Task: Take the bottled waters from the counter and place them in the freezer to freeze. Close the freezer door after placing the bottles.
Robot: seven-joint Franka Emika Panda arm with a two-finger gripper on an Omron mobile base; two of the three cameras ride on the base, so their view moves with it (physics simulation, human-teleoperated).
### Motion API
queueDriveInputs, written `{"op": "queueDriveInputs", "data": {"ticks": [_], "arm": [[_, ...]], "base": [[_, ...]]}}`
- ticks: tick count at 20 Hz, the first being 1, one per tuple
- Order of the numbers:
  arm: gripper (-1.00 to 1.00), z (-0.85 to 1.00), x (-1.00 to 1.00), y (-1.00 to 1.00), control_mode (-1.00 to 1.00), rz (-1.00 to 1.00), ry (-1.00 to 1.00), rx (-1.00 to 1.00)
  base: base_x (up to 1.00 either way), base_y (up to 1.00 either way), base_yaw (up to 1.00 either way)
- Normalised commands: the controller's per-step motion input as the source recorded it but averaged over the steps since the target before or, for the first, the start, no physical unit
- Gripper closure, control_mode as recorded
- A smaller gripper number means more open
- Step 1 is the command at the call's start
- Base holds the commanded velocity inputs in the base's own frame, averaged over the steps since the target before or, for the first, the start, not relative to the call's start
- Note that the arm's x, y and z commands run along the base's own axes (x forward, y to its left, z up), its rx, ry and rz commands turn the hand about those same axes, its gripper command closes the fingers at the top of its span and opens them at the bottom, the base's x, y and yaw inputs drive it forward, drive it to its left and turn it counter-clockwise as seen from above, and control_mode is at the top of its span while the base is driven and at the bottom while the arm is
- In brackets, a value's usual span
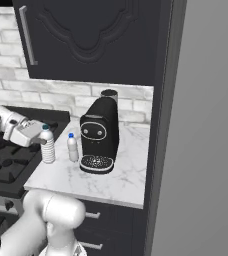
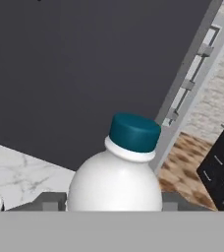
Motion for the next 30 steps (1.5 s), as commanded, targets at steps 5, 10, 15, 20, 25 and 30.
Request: {"op": "queueDriveInputs", "data": {"ticks": [5,10,15,20,25,30], "arm": [[1.0,0.79,-1.0,-0.53,-1.0,0.0,0.0,0.0],[1.0,0.47,-0.9,-0.21,-1.0,0.04,0.0,-0.03],[1.0,0.12,-0.33,-0.17,-1.0,0.21,0.0,-0.01],[1.0,0.0,-0.03,-0.1,-1.0,0.11,-0.03,0.0],[1.0,-0.05,-0.13,0.06,-1.0,0.0,-0.1,0.0],[1.0,0.0,-0.05,0.0,-1.0,0.05,-0.09,0.04]], "base": [[0.0,0.0,0.0],[0.0,0.0,0.0],[0.0,0.0,0.0],[0.0,0.0,0.0],[0.0,0.0,0.0],[0.0,0.0,0.0]]}}
